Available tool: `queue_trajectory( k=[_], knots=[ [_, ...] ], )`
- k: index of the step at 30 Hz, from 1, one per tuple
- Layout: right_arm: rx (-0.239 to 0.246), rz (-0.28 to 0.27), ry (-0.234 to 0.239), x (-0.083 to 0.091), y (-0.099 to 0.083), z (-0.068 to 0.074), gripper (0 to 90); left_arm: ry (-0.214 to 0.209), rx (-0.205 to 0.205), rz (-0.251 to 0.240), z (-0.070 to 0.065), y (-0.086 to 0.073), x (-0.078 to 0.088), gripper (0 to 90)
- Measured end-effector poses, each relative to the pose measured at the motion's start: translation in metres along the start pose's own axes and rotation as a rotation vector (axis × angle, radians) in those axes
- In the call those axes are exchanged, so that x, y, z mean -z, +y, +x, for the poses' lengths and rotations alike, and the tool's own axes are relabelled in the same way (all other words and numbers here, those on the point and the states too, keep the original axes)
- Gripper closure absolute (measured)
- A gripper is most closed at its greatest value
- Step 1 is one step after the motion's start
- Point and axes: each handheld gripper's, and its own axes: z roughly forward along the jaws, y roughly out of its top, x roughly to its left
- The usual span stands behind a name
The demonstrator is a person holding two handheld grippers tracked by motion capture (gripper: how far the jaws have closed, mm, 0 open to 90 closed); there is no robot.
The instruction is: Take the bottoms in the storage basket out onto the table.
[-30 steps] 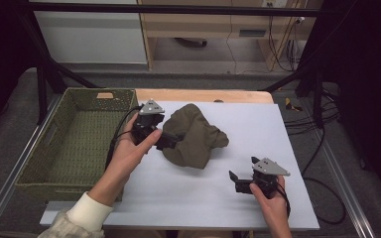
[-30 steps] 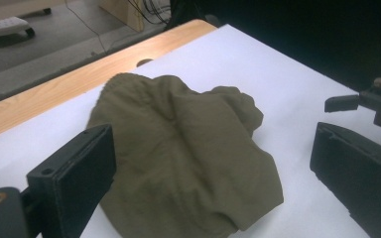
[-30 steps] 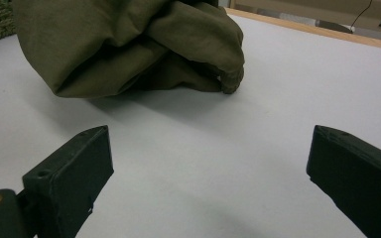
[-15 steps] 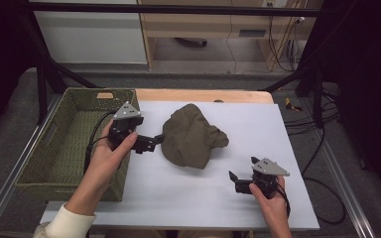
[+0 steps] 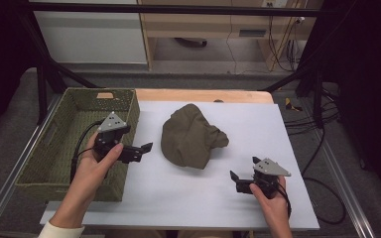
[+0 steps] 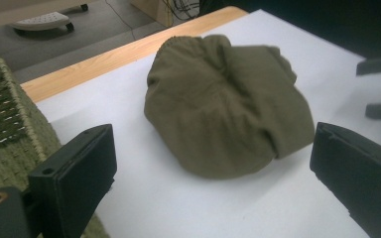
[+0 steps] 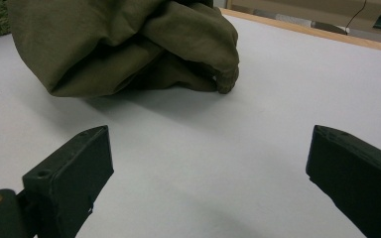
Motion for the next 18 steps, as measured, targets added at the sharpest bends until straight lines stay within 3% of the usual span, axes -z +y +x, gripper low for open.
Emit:
queue_trajectory(
  k=[18],
  knots=[
    [-0.005, 0.003, -0.003, 0.002, -0.001, -0.002, 4.6, 0.024, 0.025, -0.021, 0.004, -0.018, 0.025, 4.5]
  ],
)
